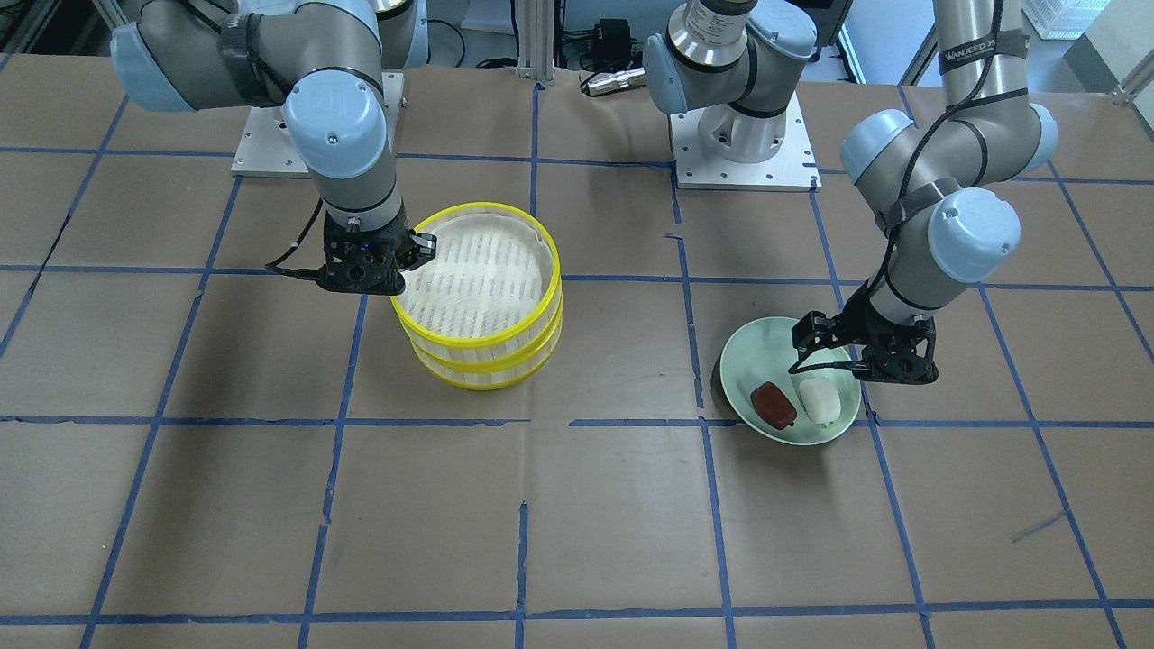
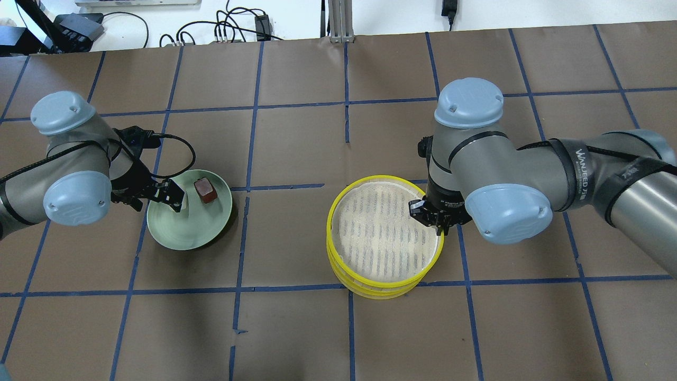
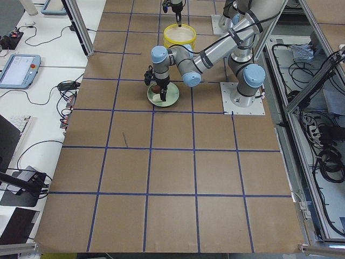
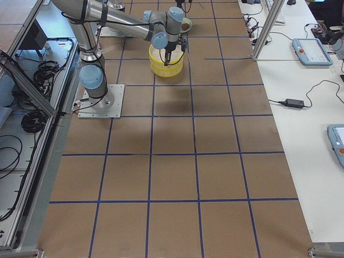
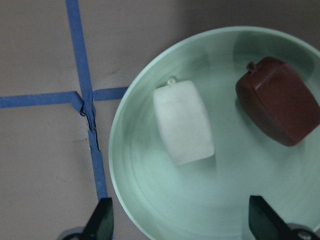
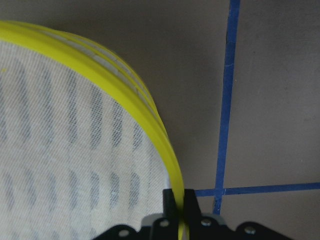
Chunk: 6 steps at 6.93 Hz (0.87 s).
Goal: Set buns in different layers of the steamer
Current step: 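Grip the top steamer tier rim with the right gripper and lift it off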
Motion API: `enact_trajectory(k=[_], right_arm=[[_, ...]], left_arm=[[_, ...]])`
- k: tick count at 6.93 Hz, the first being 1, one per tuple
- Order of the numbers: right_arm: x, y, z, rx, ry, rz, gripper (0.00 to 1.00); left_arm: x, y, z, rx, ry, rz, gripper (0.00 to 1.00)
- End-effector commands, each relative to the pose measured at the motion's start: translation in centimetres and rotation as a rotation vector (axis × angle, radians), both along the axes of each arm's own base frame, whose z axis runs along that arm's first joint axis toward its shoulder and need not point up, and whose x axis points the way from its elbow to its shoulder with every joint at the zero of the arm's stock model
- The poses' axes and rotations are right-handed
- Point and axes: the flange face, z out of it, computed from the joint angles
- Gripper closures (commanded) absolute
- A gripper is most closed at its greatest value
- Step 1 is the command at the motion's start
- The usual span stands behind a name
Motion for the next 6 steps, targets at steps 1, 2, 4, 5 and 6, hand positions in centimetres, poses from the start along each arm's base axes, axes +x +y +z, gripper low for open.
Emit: enact_trajectory(k=[1,2,4,5,6], right_arm=[[-0.7,-1.3,4.6,0.027,0.003,-0.005,0.87],[-1.4,-2.4,6.9,0.037,0.002,-0.005,0.87],[-5.7,-3.9,9.8,0.045,0.015,-0.03,0.86],[-6.3,-4.0,10.7,0.036,0.01,-0.006,0.86],[-6.9,-4.2,10.9,0.034,0.008,-0.009,0.85]], left_arm=[[0.3,-0.7,-0.7,-0.005,-0.003,0.009,0.13],[0.5,-1.1,-0.8,-0.015,-0.003,0.015,0.14],[0.9,-2.8,-0.9,-0.026,-0.002,0.057,0.18],[0.8,-3.1,-0.8,-0.027,-0.003,0.078,0.24],[0.5,-3.0,-1.3,-0.015,0.002,0.077,0.36]])
